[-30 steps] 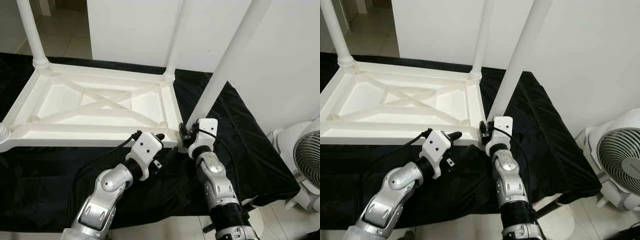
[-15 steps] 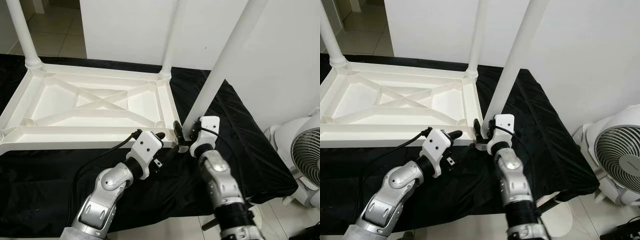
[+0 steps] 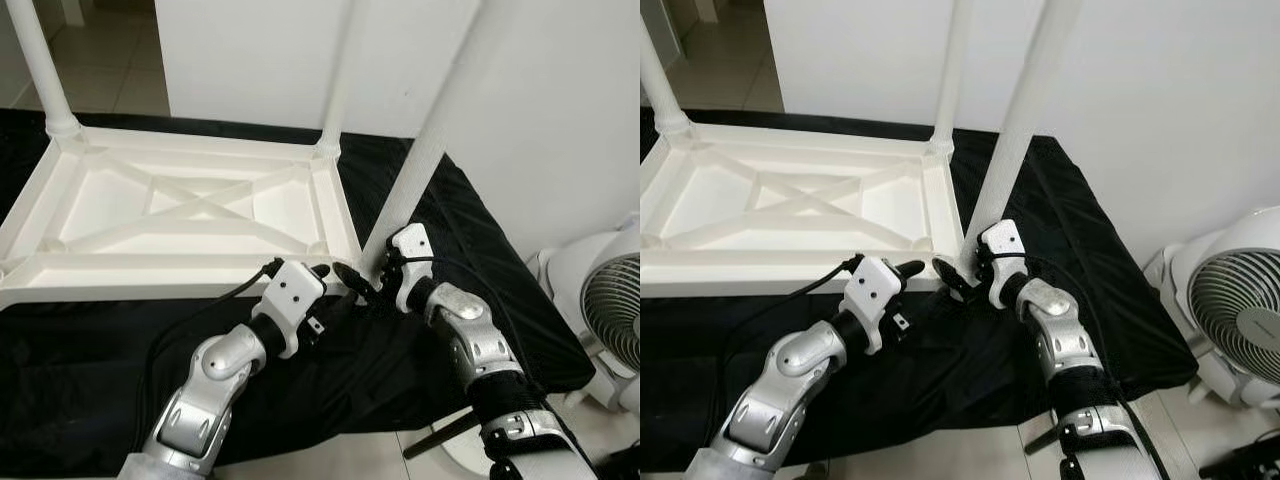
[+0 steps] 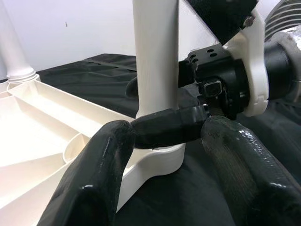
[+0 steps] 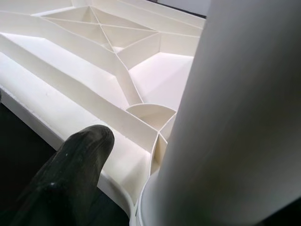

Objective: Building children table

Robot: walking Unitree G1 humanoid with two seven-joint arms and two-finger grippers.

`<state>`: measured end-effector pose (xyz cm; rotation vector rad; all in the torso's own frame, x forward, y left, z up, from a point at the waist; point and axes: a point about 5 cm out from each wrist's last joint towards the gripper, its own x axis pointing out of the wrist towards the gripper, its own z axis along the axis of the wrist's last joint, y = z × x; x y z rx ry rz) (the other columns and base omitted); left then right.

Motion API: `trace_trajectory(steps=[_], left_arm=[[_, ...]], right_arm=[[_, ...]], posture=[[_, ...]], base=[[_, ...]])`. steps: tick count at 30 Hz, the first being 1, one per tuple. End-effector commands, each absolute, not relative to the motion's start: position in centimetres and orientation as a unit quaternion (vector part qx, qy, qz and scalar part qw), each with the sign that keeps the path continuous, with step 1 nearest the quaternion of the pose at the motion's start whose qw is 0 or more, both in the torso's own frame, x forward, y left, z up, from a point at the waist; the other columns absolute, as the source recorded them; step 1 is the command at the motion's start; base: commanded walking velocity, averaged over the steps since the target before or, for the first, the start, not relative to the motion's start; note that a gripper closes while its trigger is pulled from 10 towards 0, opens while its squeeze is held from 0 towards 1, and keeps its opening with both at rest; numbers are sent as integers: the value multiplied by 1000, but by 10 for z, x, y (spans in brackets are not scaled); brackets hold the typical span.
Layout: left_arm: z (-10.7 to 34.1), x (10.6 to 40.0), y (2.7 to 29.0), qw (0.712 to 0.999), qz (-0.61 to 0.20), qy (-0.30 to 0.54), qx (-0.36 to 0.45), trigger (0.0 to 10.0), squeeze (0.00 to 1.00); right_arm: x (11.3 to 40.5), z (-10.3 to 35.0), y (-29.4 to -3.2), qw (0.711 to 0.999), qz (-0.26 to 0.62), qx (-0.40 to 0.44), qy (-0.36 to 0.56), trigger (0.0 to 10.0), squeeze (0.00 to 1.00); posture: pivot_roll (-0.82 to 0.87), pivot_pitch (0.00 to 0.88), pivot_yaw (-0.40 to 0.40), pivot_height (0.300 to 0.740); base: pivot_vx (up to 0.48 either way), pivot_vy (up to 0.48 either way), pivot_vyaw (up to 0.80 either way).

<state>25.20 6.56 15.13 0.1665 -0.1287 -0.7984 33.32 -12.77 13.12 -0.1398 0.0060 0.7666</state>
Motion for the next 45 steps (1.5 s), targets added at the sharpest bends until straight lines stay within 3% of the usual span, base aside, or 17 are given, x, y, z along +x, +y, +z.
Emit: trace_trajectory(steps=[1,3,4,5,20,21,25,32,35,38,45], left_arm=[[151,254,64,916,-388,-58,81,10000,0],[151,254,64,916,-388,-58,81,10000,0],[151,255,64,916,-388,-59,82,10000,0],[152,255,64,916,-389,-60,82,10000,0],[153,255,63,915,-390,-62,81,10000,0],[152,254,62,914,-392,-62,80,10000,0],[152,254,61,913,-395,-62,79,10000,0],[150,250,59,911,-400,-60,76,10000,0],[150,250,58,911,-401,-60,75,10000,0],[149,249,58,910,-403,-58,75,10000,0],[148,248,58,908,-408,-57,75,10000,0]], right_arm=[[336,129,-130,920,385,-77,11,10000,0],[337,129,-130,917,390,-80,13,10000,0],[340,128,-131,913,399,-81,16,4627,0],[343,128,-132,911,404,-84,19,0,0],[344,122,-138,906,415,-73,31,0,0],[343,119,-139,910,407,-69,34,10000,0],[343,116,-139,914,398,-67,35,10000,0],[328,116,-128,961,273,-36,-12,10000,0],[326,116,-127,964,262,-34,-16,10000,0],[320,115,-125,984,178,-14,-15,10000,0],[316,112,-128,999,39,-11,-8,10000,0]], posture=[[171,0,-120,740],[171,0,-120,740],[170,0,-119,740],[172,0,-119,740],[173,0,-121,740],[168,0,-119,740],[166,0,-119,740],[157,0,-125,740],[157,0,-125,740],[156,0,-123,740],[157,0,-122,740]], base=[[0,0,0],[0,0,0],[0,0,0],[0,0,0],[0,0,0],[0,0,0],[0,0,0],[0,0,0],[0,0,0],[0,0,0],[0,0,0]])
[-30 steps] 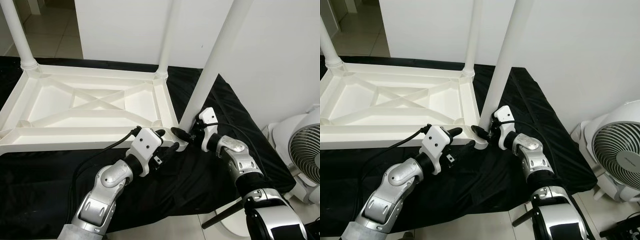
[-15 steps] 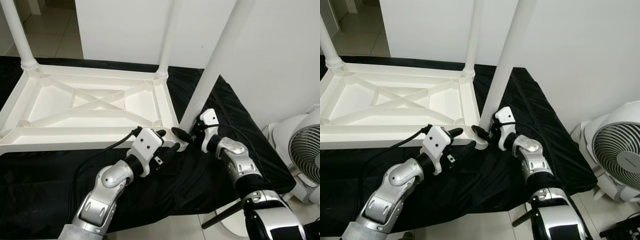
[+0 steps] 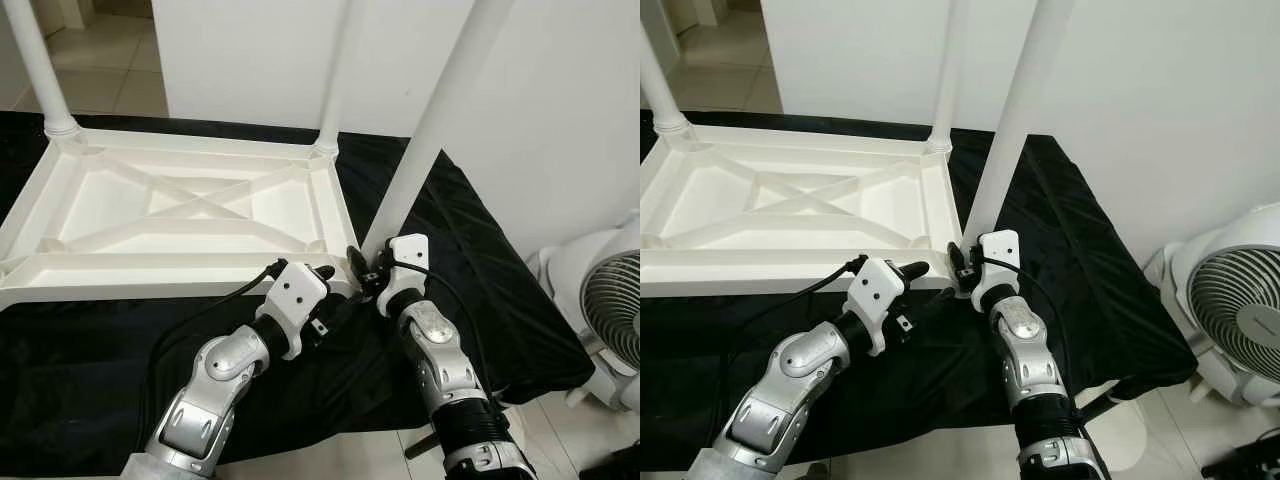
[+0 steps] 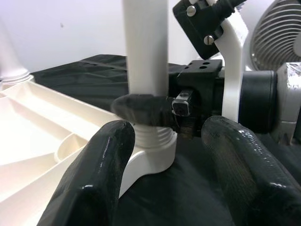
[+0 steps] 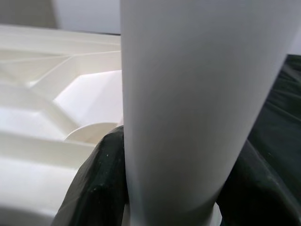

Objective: Building children table

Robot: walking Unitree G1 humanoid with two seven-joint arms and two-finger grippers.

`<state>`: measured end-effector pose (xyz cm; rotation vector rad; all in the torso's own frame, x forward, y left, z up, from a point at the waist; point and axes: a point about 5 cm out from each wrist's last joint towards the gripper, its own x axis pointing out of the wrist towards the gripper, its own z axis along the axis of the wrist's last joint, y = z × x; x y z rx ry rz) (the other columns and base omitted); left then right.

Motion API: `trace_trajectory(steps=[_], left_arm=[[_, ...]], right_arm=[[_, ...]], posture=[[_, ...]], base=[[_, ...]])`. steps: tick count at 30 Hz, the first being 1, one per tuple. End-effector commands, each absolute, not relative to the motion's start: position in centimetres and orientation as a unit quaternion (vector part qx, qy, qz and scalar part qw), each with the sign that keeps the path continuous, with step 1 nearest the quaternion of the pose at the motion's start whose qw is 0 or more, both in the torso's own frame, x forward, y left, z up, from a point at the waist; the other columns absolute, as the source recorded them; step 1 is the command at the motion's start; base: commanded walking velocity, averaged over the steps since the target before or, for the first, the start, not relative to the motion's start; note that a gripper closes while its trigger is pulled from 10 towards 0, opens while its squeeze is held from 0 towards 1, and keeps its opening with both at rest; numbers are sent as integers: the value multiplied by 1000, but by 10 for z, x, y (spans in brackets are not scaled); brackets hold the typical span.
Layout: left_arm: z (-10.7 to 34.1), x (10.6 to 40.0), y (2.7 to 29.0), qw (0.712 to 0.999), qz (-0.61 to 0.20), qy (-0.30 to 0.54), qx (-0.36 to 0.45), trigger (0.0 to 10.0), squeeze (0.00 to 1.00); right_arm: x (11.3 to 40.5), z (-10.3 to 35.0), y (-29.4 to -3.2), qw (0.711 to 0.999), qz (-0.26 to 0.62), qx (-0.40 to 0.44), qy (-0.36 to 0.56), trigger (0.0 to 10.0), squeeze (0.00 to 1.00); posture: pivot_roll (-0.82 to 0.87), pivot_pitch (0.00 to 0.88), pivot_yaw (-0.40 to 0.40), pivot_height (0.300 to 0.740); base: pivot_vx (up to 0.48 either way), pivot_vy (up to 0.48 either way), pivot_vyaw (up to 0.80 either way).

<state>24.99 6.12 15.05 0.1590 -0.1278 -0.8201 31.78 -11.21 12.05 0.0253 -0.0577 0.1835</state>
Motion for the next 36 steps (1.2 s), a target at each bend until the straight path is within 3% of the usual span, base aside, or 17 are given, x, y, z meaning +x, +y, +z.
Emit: trace_trajectory(steps=[1,8,9,10,11,18,20,21,22,23,26,36], left_arm=[[148,248,58,908,-408,-57,75,10000,0],[149,248,57,908,-409,-58,75,10000,0],[149,248,57,908,-409,-58,76,10000,0],[149,248,57,908,-409,-58,76,10000,0],[149,248,58,908,-408,-58,76,10000,0],[149,248,58,908,-407,-58,76,10000,0],[149,247,59,908,-407,-58,77,10000,0],[149,248,59,908,-407,-58,77,10000,0],[149,248,59,908,-407,-58,77,10000,0],[150,248,59,908,-407,-59,78,10000,0],[150,248,60,908,-407,-59,78,10000,0],[151,248,62,909,-404,-58,79,10000,0]], right_arm=[[316,112,-128,999,39,-11,-8,10000,0],[310,114,-113,999,34,0,-7,10000,0],[309,116,-110,999,38,4,-8,10000,655],[309,116,-110,999,38,4,-8,10000,655],[309,119,-111,999,38,10,-13,10000,1000],[311,125,-114,998,52,20,-25,10000,1000],[315,130,-119,994,108,16,-32,10000,1000],[316,132,-122,990,135,11,-34,10000,906],[316,132,-122,990,135,11,-34,10000,906],[319,133,-123,981,194,-6,-29,10000,0],[322,132,-125,965,261,-32,-20,10000,0],[332,130,-124,936,347,-61,-5,10000,0]], posture=[[157,0,-122,740],[165,0,-123,740],[165,0,-123,740],[165,0,-123,740],[168,0,-123,740],[169,0,-121,740],[169,0,-119,740],[169,0,-117,740],[169,0,-117,740],[170,0,-116,740],[170,0,-115,740],[183,0,-107,740]], base=[[0,0,0],[0,0,0],[0,0,0],[0,0,0],[0,0,0],[0,0,0],[0,0,0],[0,0,0],[0,0,0],[0,0,0],[0,0,0],[0,0,0]])
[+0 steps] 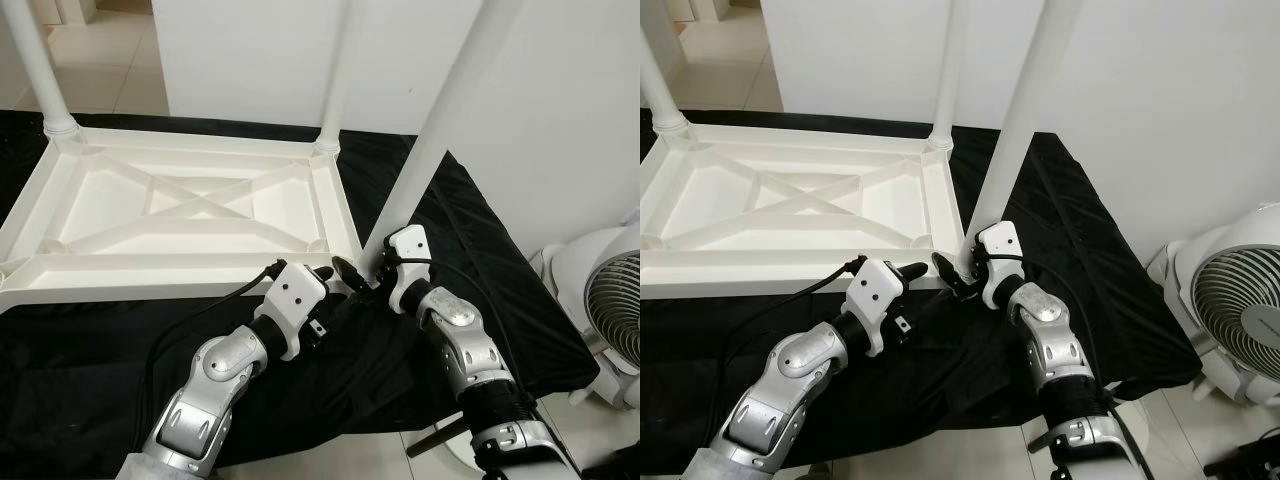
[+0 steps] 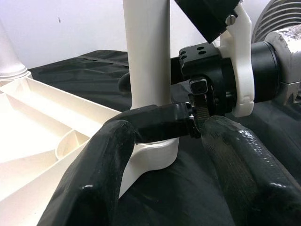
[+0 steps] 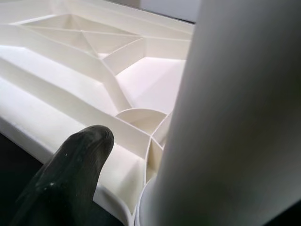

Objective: Building children table

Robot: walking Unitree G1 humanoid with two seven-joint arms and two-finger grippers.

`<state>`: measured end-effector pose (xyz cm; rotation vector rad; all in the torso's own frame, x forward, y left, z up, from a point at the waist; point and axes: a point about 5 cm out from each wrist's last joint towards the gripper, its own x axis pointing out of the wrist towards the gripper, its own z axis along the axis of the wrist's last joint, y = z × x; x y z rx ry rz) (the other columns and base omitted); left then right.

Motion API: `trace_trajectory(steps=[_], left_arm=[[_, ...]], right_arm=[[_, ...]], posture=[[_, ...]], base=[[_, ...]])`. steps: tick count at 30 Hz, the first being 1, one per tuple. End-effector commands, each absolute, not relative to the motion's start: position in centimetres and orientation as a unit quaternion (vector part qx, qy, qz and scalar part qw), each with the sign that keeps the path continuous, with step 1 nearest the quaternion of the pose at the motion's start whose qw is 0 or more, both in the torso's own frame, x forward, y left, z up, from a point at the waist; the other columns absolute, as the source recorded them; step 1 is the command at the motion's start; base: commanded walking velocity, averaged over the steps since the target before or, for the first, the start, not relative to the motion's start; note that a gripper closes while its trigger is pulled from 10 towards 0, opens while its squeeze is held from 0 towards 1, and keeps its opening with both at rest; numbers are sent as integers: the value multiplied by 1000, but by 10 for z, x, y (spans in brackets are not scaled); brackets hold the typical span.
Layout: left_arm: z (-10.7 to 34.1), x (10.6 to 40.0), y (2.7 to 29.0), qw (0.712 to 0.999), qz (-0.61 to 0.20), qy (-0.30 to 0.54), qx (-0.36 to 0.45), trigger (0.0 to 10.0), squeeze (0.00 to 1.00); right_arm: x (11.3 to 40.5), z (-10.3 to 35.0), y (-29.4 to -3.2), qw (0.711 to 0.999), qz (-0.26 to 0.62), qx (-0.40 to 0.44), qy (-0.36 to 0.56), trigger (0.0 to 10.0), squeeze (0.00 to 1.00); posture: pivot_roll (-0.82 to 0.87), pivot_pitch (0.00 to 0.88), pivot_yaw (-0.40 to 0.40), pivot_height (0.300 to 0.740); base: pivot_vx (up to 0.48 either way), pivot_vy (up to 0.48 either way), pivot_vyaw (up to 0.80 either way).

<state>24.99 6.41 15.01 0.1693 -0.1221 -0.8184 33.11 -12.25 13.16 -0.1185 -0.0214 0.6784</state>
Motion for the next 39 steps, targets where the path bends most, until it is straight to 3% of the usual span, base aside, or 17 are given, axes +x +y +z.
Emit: trace_trajectory(steps=[1,4,5,12,21,23,24,29,39], left_arm=[[151,248,62,910,-403,-58,79,10000,0],[152,248,63,910,-402,-58,79,10000,0],[152,249,63,910,-402,-59,80,10000,0],[154,251,64,911,-399,-62,82,10000,0],[155,252,64,913,-395,-63,84,10000,0],[155,252,63,913,-395,-64,83,10000,0],[155,252,63,913,-395,-64,83,10000,0],[154,252,61,913,-396,-64,82,10000,0],[152,249,59,915,-392,-62,76,10000,0]], right_arm=[[334,128,-120,927,370,-60,1,9647,0],[335,126,-116,917,395,-59,7,9647,0],[337,125,-115,913,403,-63,12,0,0],[339,121,-115,900,429,-68,26,0,0],[340,120,-124,904,422,-59,26,0,0],[342,122,-129,913,404,-52,22,8824,0],[343,122,-131,917,396,-50,18,10000,0],[343,127,-129,929,368,-28,0,10000,0],[339,135,-119,973,227,11,-29,10000,0]], posture=[[182,0,-102,740],[182,0,-101,740],[181,0,-97,740],[185,0,-99,740],[178,0,-105,740],[175,0,-107,740],[172,0,-107,740],[167,0,-115,740],[165,5,-130,740]], base=[[0,0,0],[0,0,0],[0,0,0],[0,0,0],[0,0,0],[0,0,0],[0,0,0],[0,0,0],[0,0,0]])
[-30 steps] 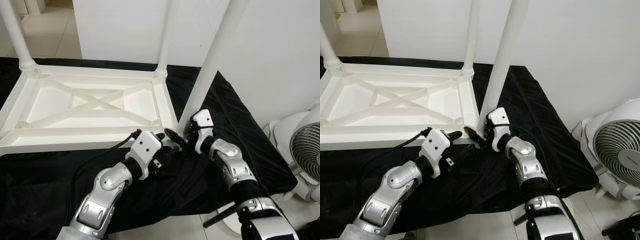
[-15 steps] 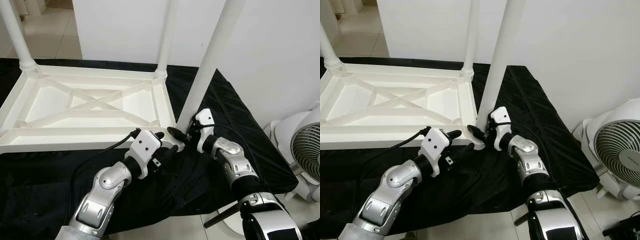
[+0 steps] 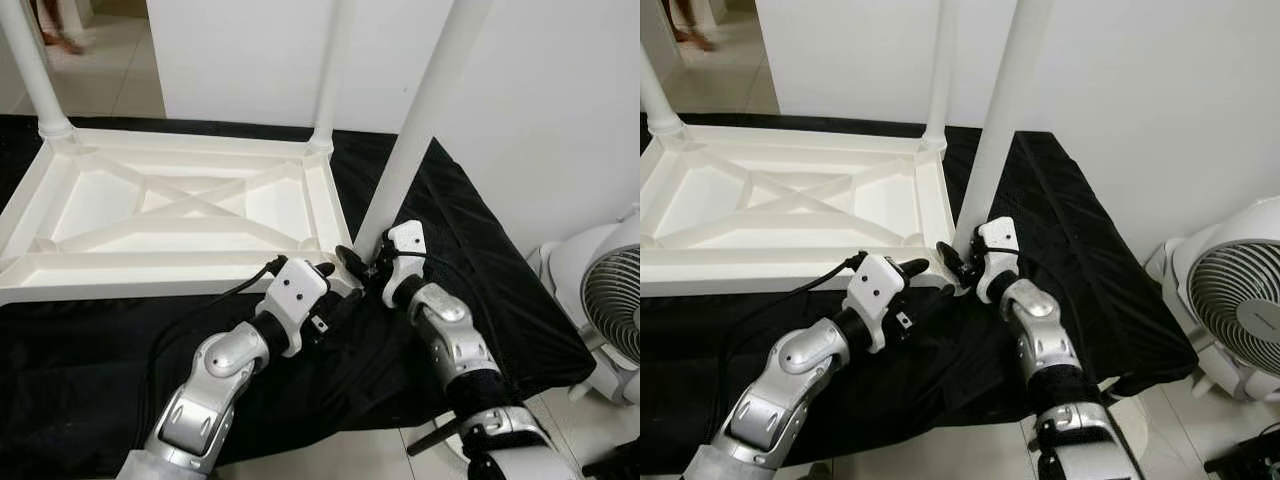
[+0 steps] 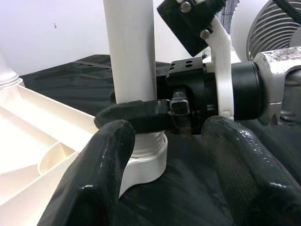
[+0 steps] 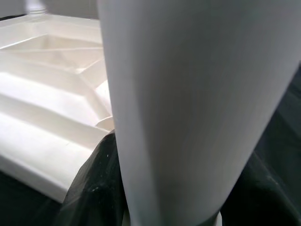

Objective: Building children table

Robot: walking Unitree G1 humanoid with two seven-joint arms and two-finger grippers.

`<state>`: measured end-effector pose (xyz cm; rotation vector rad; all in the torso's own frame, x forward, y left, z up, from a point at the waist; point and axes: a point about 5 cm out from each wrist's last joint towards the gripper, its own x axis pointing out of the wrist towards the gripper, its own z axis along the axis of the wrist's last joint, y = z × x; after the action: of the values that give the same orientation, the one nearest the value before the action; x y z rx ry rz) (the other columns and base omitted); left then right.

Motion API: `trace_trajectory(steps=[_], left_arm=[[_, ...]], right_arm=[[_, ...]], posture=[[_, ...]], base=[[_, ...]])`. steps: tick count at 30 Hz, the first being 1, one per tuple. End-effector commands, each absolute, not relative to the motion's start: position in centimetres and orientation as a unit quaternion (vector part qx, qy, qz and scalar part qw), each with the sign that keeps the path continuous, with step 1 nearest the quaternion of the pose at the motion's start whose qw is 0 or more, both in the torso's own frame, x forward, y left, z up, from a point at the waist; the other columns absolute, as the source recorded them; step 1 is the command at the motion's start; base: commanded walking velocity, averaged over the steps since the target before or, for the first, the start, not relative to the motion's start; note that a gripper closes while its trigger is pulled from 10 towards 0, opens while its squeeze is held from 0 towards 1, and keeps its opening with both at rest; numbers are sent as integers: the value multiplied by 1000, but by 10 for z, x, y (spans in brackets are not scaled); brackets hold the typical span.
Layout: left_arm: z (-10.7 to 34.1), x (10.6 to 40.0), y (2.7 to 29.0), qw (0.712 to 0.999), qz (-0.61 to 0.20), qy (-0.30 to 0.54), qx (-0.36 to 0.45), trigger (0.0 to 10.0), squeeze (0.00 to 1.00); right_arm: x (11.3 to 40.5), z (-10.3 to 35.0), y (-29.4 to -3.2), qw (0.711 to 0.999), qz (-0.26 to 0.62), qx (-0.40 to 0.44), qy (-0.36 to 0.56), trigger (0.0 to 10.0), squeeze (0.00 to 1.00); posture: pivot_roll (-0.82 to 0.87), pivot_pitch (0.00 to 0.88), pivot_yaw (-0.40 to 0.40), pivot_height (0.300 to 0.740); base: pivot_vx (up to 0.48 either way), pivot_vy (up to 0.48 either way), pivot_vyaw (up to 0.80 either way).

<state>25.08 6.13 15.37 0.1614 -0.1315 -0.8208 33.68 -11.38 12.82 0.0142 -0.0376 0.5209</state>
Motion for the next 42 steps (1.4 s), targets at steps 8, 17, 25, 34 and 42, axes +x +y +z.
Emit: trace_trajectory(steps=[8,17,25,34,42], left_arm=[[151,250,60,916,-389,-61,75,10000,0],[151,249,60,917,-388,-60,74,10000,0],[151,248,60,917,-389,-59,73,10000,0],[149,249,62,918,-386,-56,74,10000,0],[147,250,63,917,-386,-54,80,10000,0]], right_arm=[[336,132,-122,994,95,51,-17,10000,0],[328,134,-108,998,10,64,-16,10000,0],[326,140,-108,995,43,80,-31,10000,1000],[331,138,-139,993,95,57,-27,10000,1000],[333,127,-160,977,214,-14,-1,10000,0]], posture=[[168,8,-136,740],[162,9,-132,740],[164,9,-135,740],[165,3,-142,740],[168,0,-141,740]], base=[[0,0,0],[0,0,0],[0,0,0],[0,0,0],[0,0,0]])
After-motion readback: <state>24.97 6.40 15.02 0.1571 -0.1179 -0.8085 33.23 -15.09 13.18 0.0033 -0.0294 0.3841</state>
